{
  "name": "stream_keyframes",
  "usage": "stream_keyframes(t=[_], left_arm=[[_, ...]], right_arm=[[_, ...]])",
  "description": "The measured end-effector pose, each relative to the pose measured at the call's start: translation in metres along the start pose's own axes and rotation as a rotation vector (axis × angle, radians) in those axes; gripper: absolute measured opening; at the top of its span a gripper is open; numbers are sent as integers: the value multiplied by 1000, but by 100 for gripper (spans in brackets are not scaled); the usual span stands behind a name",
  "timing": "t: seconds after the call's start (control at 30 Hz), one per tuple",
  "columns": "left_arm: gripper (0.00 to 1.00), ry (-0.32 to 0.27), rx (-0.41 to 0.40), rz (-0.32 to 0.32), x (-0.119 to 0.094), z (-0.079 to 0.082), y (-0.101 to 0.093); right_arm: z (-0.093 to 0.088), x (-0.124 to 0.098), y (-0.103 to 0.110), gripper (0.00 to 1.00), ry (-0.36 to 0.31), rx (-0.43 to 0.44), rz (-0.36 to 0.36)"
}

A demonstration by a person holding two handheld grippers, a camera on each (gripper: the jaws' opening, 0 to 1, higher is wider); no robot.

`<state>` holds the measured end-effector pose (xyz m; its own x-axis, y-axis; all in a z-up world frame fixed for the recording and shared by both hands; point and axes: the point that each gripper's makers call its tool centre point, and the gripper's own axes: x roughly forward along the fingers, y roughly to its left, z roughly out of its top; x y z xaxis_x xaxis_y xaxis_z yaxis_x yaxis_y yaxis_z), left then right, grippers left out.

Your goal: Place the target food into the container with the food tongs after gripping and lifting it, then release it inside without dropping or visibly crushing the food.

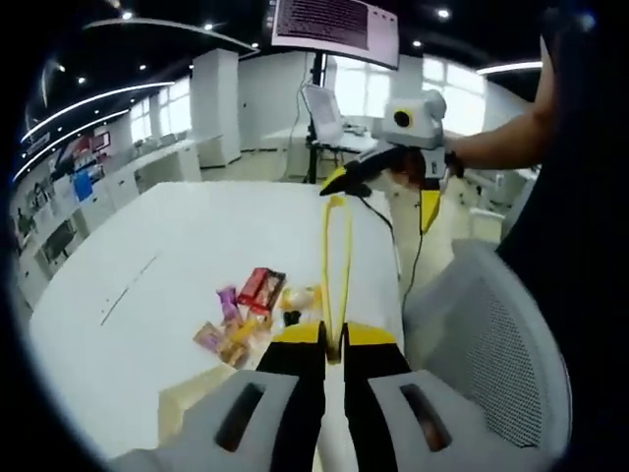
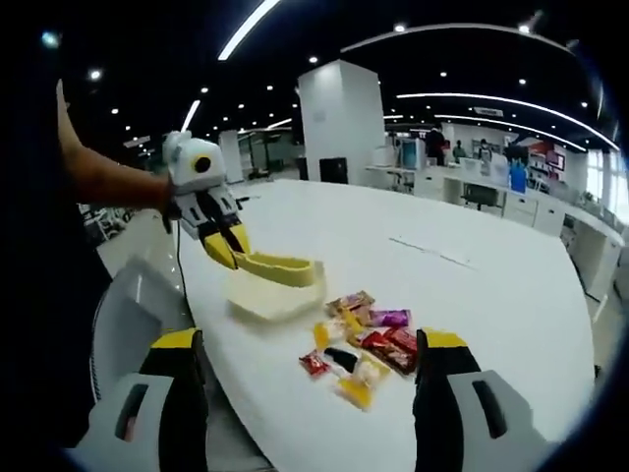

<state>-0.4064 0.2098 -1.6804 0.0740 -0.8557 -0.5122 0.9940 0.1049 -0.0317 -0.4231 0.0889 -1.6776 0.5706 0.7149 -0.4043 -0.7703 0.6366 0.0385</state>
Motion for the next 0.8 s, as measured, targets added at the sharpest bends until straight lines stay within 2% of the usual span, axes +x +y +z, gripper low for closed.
stream_keyframes(t=[0.1, 0.17, 0.2, 0.23, 0.27, 0.33, 0.43, 0.5, 0.6, 0.67, 0.73, 0.8], left_arm=[[0, -28, 15, -6, -8, 14, -1], [0, -36, 25, -7, -12, 21, -1], [0, -46, 27, -16, -15, 26, -2], [0, -55, 28, -25, -16, 30, -3], [0, -65, 16, -49, -19, 35, -7], [1, -69, 15, -54, -22, 40, -7], [1, -95, 20, -59, -29, 55, -5], [1, -115, 30, -58, -34, 65, -4], [0, -137, 43, -53, -39, 77, -3], [0, -152, 48, -53, -41, 79, -3], [0, -184, 32, -42, -40, 80, -2], [0, -180, 32, -36, -38, 80, -4]], right_arm=[[14, 5, 7, 83, -11, -7, 52], [20, 6, 10, 75, -9, 0, 76], [28, 6, 13, 74, -21, 6, 99], [41, 7, 16, 74, -74, 24, 123], [49, 6, 16, 71, -100, 23, 121], [57, 5, 15, 58, -110, 11, 132], [77, 9, 21, 59, -171, 48, 177], [90, 9, 21, 54, -204, 37, 185], [102, 12, 27, 55, -226, 40, 212], [104, 15, 29, 54, -234, 42, 223], [89, 24, 26, 54, -200, 54, 213], [82, 25, 31, 54, -202, 69, 228]])
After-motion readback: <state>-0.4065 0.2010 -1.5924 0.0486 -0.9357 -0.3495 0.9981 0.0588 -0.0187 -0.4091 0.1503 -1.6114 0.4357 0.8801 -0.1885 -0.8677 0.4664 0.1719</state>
